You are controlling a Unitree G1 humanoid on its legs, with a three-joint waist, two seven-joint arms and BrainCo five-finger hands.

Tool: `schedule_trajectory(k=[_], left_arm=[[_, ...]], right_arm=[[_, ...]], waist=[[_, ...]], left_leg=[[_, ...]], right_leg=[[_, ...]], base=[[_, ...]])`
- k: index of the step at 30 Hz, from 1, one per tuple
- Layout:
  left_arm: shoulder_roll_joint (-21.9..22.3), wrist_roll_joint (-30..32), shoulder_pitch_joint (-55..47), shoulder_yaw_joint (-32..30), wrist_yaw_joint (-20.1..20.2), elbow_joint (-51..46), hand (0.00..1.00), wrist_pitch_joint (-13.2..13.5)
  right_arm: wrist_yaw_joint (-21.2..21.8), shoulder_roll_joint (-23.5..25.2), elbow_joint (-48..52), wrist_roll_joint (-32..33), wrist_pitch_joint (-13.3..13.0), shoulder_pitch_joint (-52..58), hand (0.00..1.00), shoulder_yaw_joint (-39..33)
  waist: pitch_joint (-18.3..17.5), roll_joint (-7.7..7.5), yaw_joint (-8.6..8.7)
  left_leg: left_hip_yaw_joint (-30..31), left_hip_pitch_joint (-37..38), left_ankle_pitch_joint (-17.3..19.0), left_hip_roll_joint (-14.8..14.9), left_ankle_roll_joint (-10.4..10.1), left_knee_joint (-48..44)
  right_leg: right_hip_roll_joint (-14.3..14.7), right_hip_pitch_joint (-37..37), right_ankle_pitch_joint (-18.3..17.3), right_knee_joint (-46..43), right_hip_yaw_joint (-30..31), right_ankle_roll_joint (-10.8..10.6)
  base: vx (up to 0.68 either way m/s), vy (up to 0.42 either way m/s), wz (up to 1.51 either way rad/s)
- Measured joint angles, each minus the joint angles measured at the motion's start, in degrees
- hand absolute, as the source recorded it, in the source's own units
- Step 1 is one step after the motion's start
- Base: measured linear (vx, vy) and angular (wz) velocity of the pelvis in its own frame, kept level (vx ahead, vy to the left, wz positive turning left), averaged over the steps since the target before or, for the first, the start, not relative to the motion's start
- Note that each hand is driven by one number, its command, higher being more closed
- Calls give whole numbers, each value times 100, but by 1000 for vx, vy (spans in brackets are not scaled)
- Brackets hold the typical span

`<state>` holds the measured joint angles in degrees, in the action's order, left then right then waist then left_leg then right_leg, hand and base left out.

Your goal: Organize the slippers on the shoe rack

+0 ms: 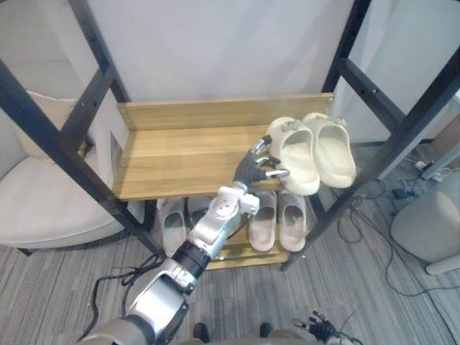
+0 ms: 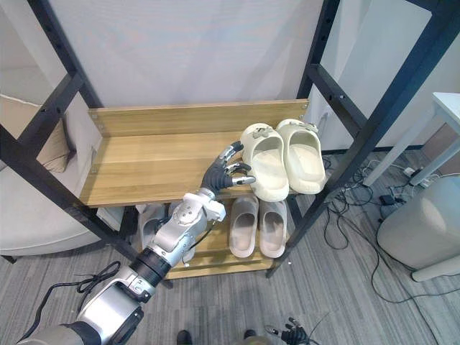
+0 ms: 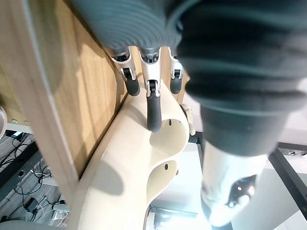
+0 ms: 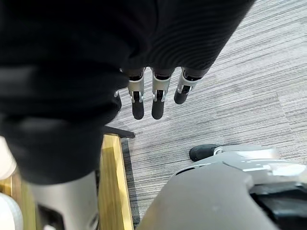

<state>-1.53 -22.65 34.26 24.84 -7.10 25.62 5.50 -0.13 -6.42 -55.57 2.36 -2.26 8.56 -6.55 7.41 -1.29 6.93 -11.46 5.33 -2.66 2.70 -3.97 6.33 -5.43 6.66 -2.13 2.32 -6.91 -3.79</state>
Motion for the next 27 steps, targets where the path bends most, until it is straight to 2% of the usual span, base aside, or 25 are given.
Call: schedule_trajectory(k=[5, 12, 16, 22, 27], left_arm=[[-105, 5, -1, -376, 6, 20, 0, -39], [-595, 117, -16, -978, 0, 20, 0, -89], [-692, 112, -74, -1168, -32, -35, 0, -92], [-804, -17, -719, -1146, 6, -1008, 0, -87], [-1002, -635, -1585, -756, 365, -2538, 0, -64]], right_arm=[[4, 14, 11, 0, -1, -5, 0, -2], [18, 13, 10, -11, -1, -18, 0, 21], [25, 9, 2, -13, 0, -14, 0, 68], [45, 3, -5, -16, 0, -16, 0, 154], [71, -22, -35, -19, 2, -84, 0, 350]], waist=[[1, -1, 11], [9, -16, -6], [16, -27, -43], [40, -68, -68], [47, -82, -149]], left_leg=[[18, -9, 0, 6, 0, 0], [148, -23, -2, -14, 1, 0], [270, -28, -5, -38, 6, 0], [407, -32, -7, -93, 9, -1], [444, -25, -11, -136, 15, -1]], right_leg=[[4, 0, 0, 1, -22, 0], [-10, 63, -10, 19, -162, -12], [-43, 102, -33, 18, -248, -41], [-99, 159, -76, -3, -383, -88], [-142, 197, -98, -19, -448, -109]], base=[[-3, -1, 1], [-5, -5, 9], [0, -2, 13], [1, 0, 11], [-7, 2, 7]])
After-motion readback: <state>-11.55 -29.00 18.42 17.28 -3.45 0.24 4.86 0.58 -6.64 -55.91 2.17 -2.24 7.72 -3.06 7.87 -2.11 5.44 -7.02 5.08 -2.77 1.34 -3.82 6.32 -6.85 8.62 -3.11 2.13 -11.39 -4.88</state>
